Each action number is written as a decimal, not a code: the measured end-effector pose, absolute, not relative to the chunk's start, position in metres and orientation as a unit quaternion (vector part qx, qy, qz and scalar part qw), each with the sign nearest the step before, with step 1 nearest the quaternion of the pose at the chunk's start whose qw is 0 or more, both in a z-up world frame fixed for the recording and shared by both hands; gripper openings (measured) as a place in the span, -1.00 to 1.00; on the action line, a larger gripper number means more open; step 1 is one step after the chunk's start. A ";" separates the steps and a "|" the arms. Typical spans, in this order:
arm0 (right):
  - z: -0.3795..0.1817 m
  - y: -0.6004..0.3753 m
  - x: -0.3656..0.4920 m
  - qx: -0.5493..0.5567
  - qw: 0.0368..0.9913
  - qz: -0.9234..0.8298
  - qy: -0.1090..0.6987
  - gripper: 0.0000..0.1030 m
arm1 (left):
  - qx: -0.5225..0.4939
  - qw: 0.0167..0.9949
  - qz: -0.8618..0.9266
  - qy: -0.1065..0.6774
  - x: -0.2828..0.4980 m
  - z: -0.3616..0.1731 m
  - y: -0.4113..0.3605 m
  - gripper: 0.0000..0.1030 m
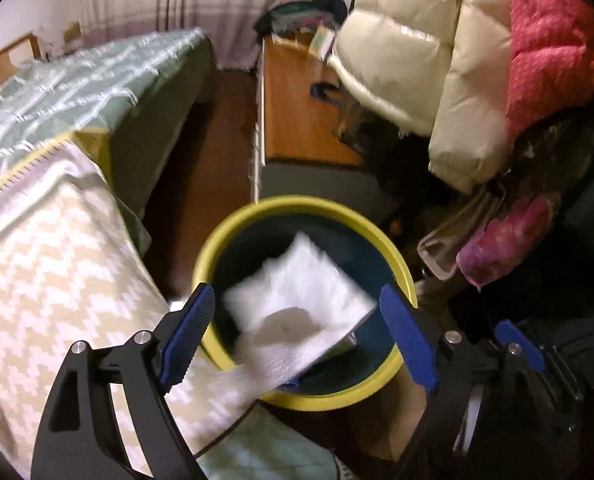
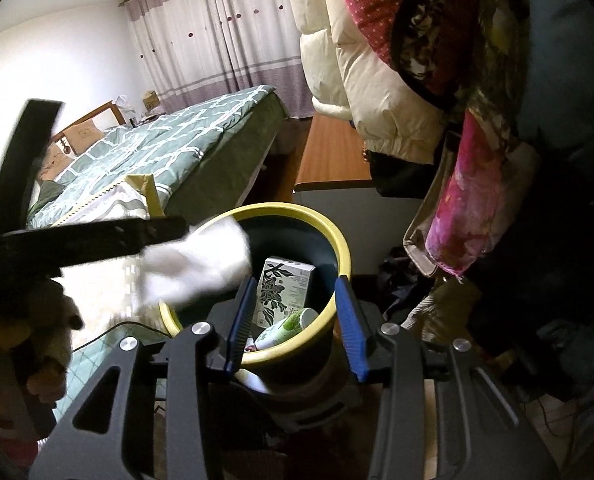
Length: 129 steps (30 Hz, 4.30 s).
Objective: Collect trash
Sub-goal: 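Move both grippers back over the remaining items on the table, then grasp the clear plastic cup with the right gripper, then carry the clear cup with the right gripper into the bin and release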
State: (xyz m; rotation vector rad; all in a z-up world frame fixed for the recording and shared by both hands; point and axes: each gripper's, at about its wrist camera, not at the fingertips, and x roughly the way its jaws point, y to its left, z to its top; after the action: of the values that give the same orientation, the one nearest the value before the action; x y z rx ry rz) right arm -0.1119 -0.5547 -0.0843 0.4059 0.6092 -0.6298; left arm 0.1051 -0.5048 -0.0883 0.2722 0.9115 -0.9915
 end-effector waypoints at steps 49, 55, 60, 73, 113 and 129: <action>-0.067 -0.271 0.149 0.056 0.925 0.013 0.377 0.04 | -0.058 0.952 -0.119 0.277 0.082 -0.017 -0.008 0.91; -0.080 -0.265 0.176 0.050 0.919 0.000 0.392 0.06 | -0.054 0.949 -0.128 0.282 0.084 -0.022 -0.014 0.91; -0.083 -0.269 0.182 0.049 0.920 -0.007 0.390 -0.08 | -0.052 0.947 -0.133 0.286 0.085 -0.024 -0.018 0.91; -0.067 -0.306 0.135 0.085 0.928 -0.019 0.362 -0.08 | -0.032 0.943 -0.150 0.296 0.086 -0.027 -0.040 0.91; -0.100 -0.509 0.024 0.186 0.880 -0.288 0.329 0.01 | 0.031 0.912 -0.199 0.357 0.111 -0.065 -0.129 0.91; -0.101 -0.500 0.022 0.175 0.882 -0.292 0.326 0.02 | 0.037 0.903 -0.180 0.389 0.135 -0.092 -0.133 0.91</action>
State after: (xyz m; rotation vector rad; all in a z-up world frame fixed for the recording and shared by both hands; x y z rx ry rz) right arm 0.0224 -0.5003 -0.1010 0.3647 0.6791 -0.6086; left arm 0.1350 -0.1326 -0.0915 0.0765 0.8040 -0.3731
